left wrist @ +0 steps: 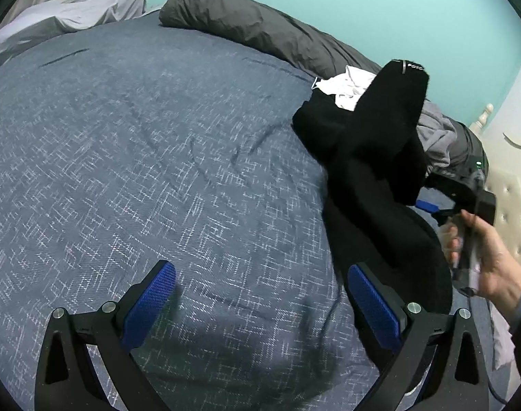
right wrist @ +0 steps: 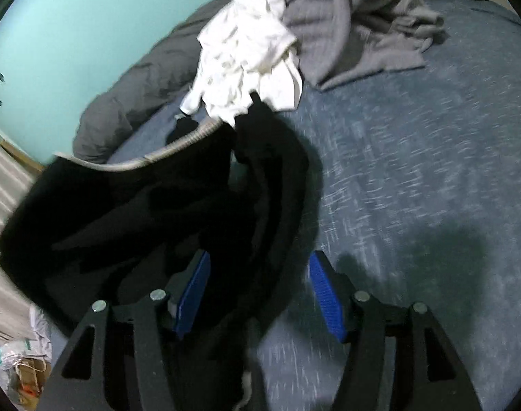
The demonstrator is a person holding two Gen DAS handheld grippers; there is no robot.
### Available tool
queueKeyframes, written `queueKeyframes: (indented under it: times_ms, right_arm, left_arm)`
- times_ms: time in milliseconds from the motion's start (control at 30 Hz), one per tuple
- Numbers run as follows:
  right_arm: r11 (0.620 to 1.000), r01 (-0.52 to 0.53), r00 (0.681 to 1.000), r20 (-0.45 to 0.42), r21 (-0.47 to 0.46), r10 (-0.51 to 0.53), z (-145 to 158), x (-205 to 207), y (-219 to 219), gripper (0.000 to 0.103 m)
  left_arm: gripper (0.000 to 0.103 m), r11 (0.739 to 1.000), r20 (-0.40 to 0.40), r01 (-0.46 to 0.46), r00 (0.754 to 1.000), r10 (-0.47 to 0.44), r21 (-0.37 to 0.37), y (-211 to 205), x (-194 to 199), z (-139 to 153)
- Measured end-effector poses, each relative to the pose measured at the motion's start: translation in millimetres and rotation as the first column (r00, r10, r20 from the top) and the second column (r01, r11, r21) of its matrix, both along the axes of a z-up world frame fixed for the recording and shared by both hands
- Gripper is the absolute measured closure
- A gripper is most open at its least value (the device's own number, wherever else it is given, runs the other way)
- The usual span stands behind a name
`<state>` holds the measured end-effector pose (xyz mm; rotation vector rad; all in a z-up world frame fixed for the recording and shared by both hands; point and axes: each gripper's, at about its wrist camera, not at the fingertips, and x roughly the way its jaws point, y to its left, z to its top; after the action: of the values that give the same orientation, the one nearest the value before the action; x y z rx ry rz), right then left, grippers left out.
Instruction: Fold clothes
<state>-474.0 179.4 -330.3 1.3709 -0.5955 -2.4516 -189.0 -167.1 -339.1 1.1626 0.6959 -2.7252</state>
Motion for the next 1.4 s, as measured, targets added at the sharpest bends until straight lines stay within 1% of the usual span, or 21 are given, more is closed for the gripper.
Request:
queueKeyframes:
  times_ms: [33,67,100,133,167,233,300,367,500,567,633,667,733,833,900,967,1067,1233,1300,1333,1400]
  right_arm:
    - [1.0,0.003,1.0,0.005,0.022,-0.003,-4.0,-4.9,-3.9,0.042]
    - [1.0,0.009,1.0,0.003,0.017,-0.009,-6.9,-8.0,-5.7,0.044]
    - [1.0,0.014,1.0,-0.001,0.007,-0.014,-9.6,-10.9,-7.2,0.051]
    - [1.0,0.012,1.0,-0.009,0.003,-0.012,-9.1,-11.8,-9.3,0.076]
    - [1.0,0.008,1.0,-0.018,-0.001,-0.008,-8.2,-12.5,-11.4,0.09]
    - [1.0,-0.005,0.999,-0.05,0.026,0.006,1.0,-8.9,-14.4,0.096]
    - [0.999,-0.033,0.995,-0.094,0.04,0.036,16.8,-3.5,-16.7,0.096]
    - [0.999,-0.038,0.984,-0.17,0.039,0.045,43.7,6.8,-8.8,0.097]
    - [1.0,0.026,0.958,-0.285,0.008,-0.023,106.4,29.5,31.3,0.097]
    - [0.999,0.034,0.941,-0.338,0.035,-0.02,142.7,44.2,52.8,0.097]
    - [0.995,0.043,0.923,-0.384,0.085,-0.007,171.7,58.9,71.8,0.097]
    - [0.994,0.062,0.917,-0.397,0.092,-0.021,183.4,68.0,87.0,0.097]
    - [0.99,0.103,0.906,-0.421,0.099,-0.052,205.8,86.5,118.5,0.097]
    - [0.98,0.155,0.89,-0.448,0.122,-0.085,224.6,114.3,158.1,0.098]
    - [0.967,0.208,0.879,-0.461,0.148,-0.118,231.6,130.9,187.1,0.098]
    - [0.944,0.292,0.875,-0.441,0.156,-0.198,226.6,138.9,221.1,0.098]
    - [0.902,0.382,0.895,-0.324,0.204,-0.306,198.6,136.2,264.0,0.097]
    - [0.87,0.436,0.894,-0.225,0.229,-0.389,142.7,138.9,286.6,0.096]
    - [0.852,0.45,0.891,-0.189,0.266,-0.412,128.5,138.9,282.2,0.087]
    - [0.848,0.452,0.891,-0.184,0.278,-0.415,124.5,140.4,277.4,0.081]
    - [0.836,0.466,0.883,-0.215,0.29,-0.418,120.6,152.2,268.5,0.07]
  left_arm:
    - [0.0,1.0,0.003,-0.002,1.0,0.002,0.002,-1.2,-0.7,-1.3]
    - [0.0,1.0,0.005,-0.005,1.0,0.004,0.005,-2.6,-1.1,-2.1]
    - [0.0,1.0,0.004,-0.006,1.0,0.006,0.009,-3.6,-1.2,-2.3]
    - [0.0,1.0,0.002,-0.004,1.0,0.004,0.011,-3.8,-1.4,-2.0]
    - [0.0,1.0,0.0,0.001,1.0,-0.001,0.009,-3.6,-1.7,-1.7]
    - [0.0,1.0,0.0,0.002,1.0,-0.002,0.004,-3.4,-2.6,-1.5]
    - [0.0,1.0,0.001,-0.001,1.0,0.001,0.018,-4.2,-2.5,-1.9]
    - [0.0,1.0,0.0,-0.004,1.0,0.004,0.019,-3.9,-0.6,-1.0]
    - [0.0,1.0,-0.014,-0.009,1.0,0.009,-0.005,-5.4,4.1,4.7]
    - [0.0,1.0,-0.019,-0.024,1.0,0.024,-0.003,-8.2,6.7,6.8]
    - [0.0,1.0,-0.025,-0.031,0.999,0.031,0.001,-9.7,8.0,9.2]
    - [0.0,0.999,-0.029,-0.033,0.999,0.033,0.001,-10.0,8.3,10.5]
    - [0.0,1.0,-0.033,-0.027,0.999,0.027,-0.004,-7.9,8.6,12.8]
    - [0.0,1.0,-0.038,-0.015,0.999,0.015,-0.013,-3.3,9.0,16.1]
    - [0.0,1.0,-0.042,-0.008,0.999,0.007,-0.017,-0.4,9.7,17.8]
    - [0.0,1.0,-0.044,-0.002,0.999,0.001,-0.022,2.5,9.3,19.2]
    - [0.0,1.0,-0.046,0.005,0.999,-0.006,-0.028,6.2,9.5,19.9]
    - [0.0,0.999,-0.035,0.02,0.999,-0.021,-0.036,9.5,6.9,17.1]
    - [0.0,0.999,-0.031,0.028,0.999,-0.029,-0.042,11.7,4.0,16.4]
    - [0.0,0.999,-0.029,0.032,0.999,-0.033,-0.041,12.6,2.0,15.9]
    - [0.0,0.998,-0.024,0.042,0.999,-0.043,-0.035,14.8,-0.1,15.1]
